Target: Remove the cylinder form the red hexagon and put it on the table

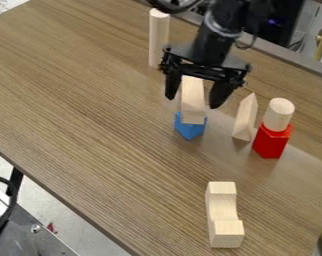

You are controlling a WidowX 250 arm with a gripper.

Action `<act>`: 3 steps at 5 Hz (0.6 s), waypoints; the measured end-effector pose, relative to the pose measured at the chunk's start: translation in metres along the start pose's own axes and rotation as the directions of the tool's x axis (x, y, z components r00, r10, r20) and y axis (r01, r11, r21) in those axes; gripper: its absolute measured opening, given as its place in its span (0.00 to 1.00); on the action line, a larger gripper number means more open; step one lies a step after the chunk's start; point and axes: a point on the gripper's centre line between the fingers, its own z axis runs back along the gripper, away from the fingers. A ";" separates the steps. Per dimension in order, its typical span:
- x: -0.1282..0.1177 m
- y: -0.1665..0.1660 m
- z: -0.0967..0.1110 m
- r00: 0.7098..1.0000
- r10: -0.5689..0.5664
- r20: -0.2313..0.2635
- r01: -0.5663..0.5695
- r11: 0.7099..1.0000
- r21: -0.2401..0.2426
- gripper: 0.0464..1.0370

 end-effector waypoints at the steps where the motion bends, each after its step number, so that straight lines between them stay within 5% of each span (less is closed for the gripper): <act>1: 0.001 0.002 0.001 1.000 -0.009 -0.011 0.008 0.997 -0.080 0.96; 3: 0.002 0.008 0.026 0.999 -0.014 0.042 0.021 0.986 -0.162 0.96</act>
